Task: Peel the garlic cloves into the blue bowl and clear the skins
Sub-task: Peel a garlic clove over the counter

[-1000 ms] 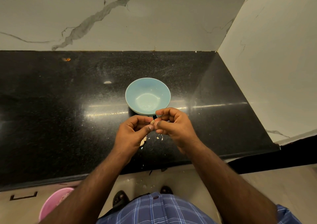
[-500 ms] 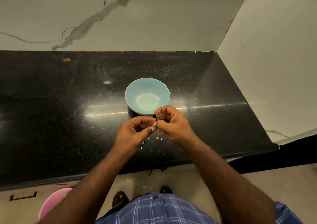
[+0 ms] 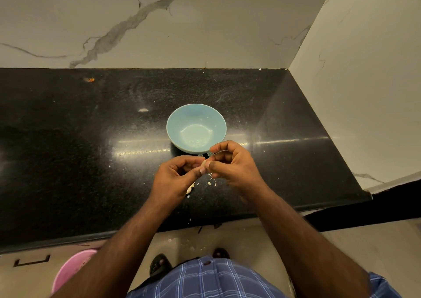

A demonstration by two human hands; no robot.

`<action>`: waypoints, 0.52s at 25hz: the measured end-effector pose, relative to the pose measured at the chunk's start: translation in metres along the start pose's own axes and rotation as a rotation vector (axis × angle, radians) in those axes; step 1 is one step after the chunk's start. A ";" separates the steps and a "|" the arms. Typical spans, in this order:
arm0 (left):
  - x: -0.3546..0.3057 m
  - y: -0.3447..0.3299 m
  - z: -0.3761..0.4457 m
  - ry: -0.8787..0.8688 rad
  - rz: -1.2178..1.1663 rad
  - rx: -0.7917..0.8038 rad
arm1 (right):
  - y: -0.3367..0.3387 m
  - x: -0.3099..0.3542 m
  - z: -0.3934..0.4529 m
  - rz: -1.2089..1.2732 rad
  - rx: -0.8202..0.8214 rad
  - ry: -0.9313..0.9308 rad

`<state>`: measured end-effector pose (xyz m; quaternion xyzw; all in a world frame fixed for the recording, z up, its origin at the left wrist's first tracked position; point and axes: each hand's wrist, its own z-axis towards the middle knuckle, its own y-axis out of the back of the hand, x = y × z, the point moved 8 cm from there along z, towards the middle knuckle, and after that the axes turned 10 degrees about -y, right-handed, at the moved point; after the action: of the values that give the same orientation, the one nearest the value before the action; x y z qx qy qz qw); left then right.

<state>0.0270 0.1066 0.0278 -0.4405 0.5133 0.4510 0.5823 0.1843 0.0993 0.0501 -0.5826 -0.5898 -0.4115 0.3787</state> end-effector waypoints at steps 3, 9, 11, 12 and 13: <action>0.000 0.002 0.001 -0.005 0.048 -0.013 | -0.004 -0.007 0.000 -0.009 0.022 -0.050; 0.007 0.003 -0.001 0.036 0.069 0.003 | -0.003 -0.014 0.001 0.046 -0.020 -0.084; 0.009 0.002 -0.001 0.072 0.031 -0.006 | -0.002 -0.013 0.001 0.043 -0.032 -0.051; 0.010 0.002 -0.002 0.099 -0.005 -0.021 | -0.003 -0.013 0.001 0.040 -0.022 -0.033; 0.011 0.001 -0.002 0.136 -0.067 -0.044 | -0.005 -0.012 0.000 0.049 -0.001 -0.017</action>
<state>0.0268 0.1059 0.0165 -0.4996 0.5269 0.4115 0.5509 0.1799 0.0951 0.0383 -0.6004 -0.5784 -0.3977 0.3833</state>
